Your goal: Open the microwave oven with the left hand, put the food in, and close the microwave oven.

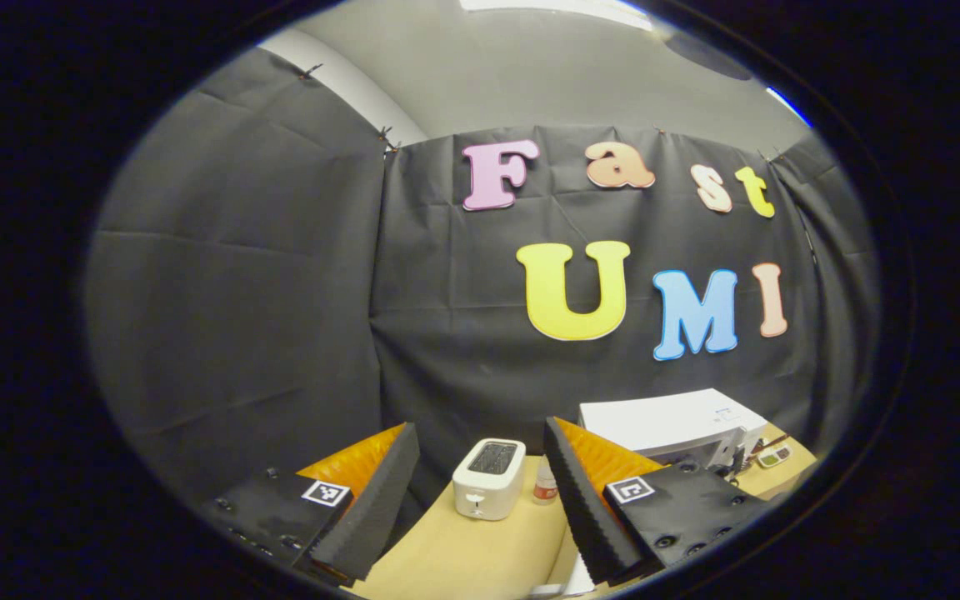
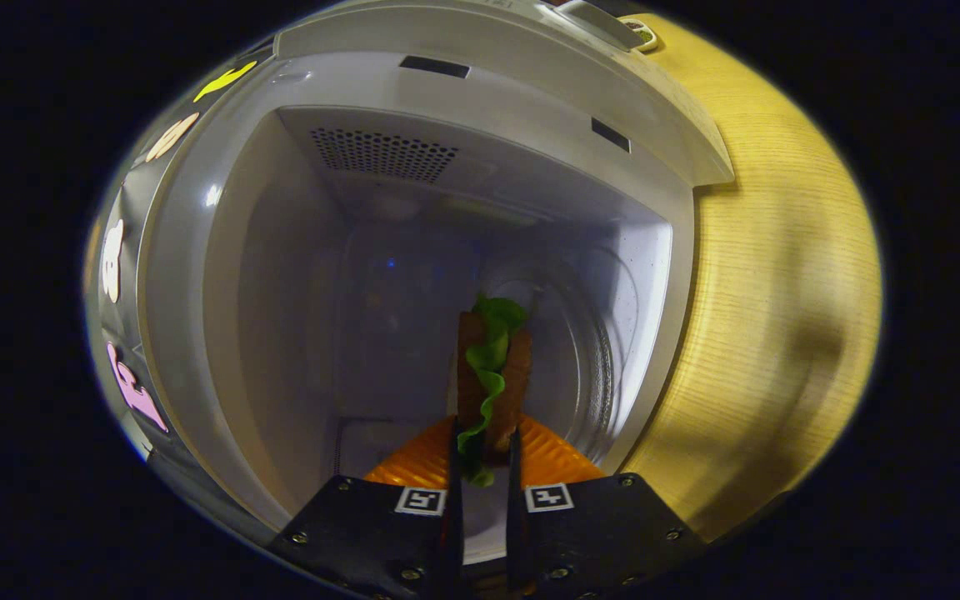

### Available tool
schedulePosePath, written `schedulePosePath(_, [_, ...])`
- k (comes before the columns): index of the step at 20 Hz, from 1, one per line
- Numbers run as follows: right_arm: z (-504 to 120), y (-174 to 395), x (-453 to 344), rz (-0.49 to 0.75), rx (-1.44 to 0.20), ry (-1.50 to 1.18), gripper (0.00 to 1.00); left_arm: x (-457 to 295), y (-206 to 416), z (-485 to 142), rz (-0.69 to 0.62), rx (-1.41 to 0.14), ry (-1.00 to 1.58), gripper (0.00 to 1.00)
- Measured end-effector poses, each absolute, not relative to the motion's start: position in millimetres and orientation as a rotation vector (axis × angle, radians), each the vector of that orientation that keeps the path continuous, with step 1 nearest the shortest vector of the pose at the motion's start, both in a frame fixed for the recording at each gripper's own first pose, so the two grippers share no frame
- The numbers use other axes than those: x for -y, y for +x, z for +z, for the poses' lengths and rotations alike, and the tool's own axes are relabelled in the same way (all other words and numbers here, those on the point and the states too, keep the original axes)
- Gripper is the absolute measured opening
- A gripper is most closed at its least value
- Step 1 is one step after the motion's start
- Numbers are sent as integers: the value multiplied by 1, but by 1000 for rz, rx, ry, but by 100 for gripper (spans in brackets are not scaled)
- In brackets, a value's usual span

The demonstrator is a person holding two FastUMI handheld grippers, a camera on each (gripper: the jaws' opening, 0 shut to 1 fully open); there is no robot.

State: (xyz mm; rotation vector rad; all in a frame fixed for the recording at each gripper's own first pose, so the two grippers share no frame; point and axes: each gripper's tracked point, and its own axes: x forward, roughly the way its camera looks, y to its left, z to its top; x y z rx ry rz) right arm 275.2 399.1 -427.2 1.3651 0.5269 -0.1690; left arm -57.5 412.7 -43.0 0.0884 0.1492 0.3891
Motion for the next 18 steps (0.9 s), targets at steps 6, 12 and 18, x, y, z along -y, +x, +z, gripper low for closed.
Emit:
schedulePosePath(6, [-437, 254, -400, -178, -655, 1302, 59, -398, -53, -49, 328, -143, 62, 96])
schedulePosePath(12, [-419, 201, -374, -39, -680, 954, 75, -372, -43, -52, 247, -131, 58, 96])
schedulePosePath(18, [-354, 136, -334, 124, -589, 505, 75, -339, -33, -60, 155, -121, 32, 96])
